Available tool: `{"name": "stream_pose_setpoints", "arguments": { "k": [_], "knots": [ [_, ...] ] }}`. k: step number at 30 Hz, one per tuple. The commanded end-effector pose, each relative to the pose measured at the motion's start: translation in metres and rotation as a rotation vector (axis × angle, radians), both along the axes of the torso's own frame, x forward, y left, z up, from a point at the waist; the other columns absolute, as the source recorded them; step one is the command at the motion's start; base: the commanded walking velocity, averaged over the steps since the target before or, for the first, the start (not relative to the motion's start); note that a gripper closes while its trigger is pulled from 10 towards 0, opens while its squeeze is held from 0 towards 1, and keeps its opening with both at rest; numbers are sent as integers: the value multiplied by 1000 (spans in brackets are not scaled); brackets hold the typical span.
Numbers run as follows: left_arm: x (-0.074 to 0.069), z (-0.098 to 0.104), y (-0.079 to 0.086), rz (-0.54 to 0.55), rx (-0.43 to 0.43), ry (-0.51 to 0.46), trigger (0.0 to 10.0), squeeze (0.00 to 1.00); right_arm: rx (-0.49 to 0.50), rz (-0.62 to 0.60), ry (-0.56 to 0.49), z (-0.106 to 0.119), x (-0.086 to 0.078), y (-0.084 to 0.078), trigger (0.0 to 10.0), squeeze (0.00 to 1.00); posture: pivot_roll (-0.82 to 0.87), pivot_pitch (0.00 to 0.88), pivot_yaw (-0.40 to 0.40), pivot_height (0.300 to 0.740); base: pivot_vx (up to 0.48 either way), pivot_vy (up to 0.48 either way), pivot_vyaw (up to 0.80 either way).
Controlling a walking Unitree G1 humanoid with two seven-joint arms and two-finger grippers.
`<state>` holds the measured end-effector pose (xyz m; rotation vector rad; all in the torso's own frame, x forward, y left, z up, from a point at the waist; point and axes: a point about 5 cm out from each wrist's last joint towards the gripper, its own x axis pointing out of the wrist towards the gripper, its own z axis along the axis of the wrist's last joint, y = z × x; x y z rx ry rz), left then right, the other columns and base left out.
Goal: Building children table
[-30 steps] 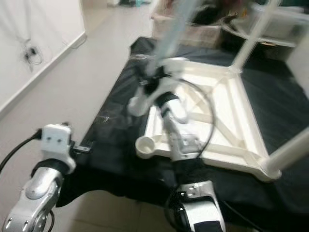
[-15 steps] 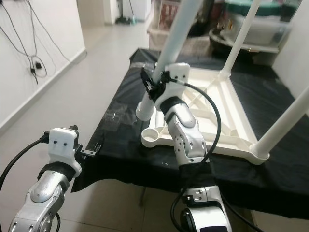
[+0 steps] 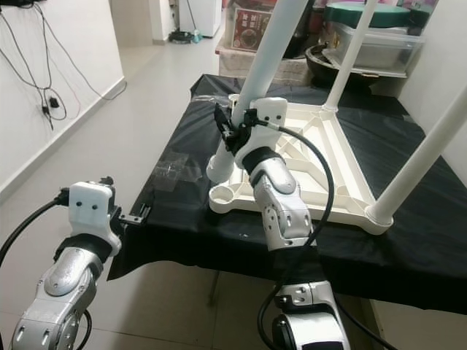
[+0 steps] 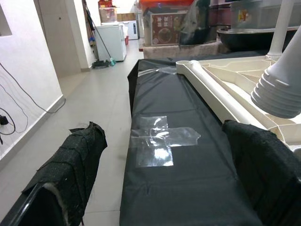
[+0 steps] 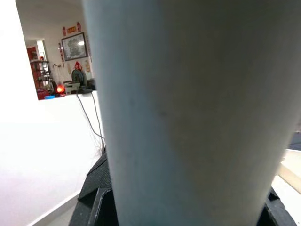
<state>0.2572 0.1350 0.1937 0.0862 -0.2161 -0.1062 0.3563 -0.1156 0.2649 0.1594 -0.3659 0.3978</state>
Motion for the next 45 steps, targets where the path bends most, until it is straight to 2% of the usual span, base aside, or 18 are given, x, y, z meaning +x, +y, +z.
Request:
{"name": "stream_pose_setpoints", "arguments": {
  "k": [1,12,24,26,37,39,40,42,44,45],
  "knots": [
    [-1,-4,0,-2,19,11,10000,0,3,-4,-15,0,-3,0,10000,0,58,119,-67,740,259,0,0],
    [0,-5,0,-4,35,11,10000,0,7,1,-11,0,-2,1,10000,0,59,121,-65,740,273,0,0],
    [1,-6,1,2,8,21,10000,0,5,-10,-18,1,-1,0,10000,0,59,124,-67,740,269,0,-159],
    [1,-5,2,12,-13,16,10000,0,4,-10,-18,1,-1,0,10000,0,60,124,-68,740,0,0,0],
    [2,-6,5,25,-13,28,10000,0,5,-3,-22,3,-1,0,10000,0,59,130,-65,740,0,0,0],
    [1,-7,4,25,-12,29,10000,0,0,37,-12,3,-1,2,10000,0,58,131,-65,740,0,0,0],
    [0,-8,3,18,-16,34,10000,0,-10,119,10,2,0,5,10000,0,58,136,-64,740,0,0,0],
    [-1,-8,3,11,-18,38,10000,0,-16,178,24,1,0,7,10000,0,58,136,-64,740,0,0,0],
    [-6,-11,-2,-46,-37,56,10000,0,-41,269,49,-1,3,5,10000,0,59,142,-68,740,0,0,0],
    [-6,-11,-2,-46,-37,56,10000,0,-41,269,49,-1,3,5,10000,0,59,142,-68,740,0,0,0]
  ]
}}
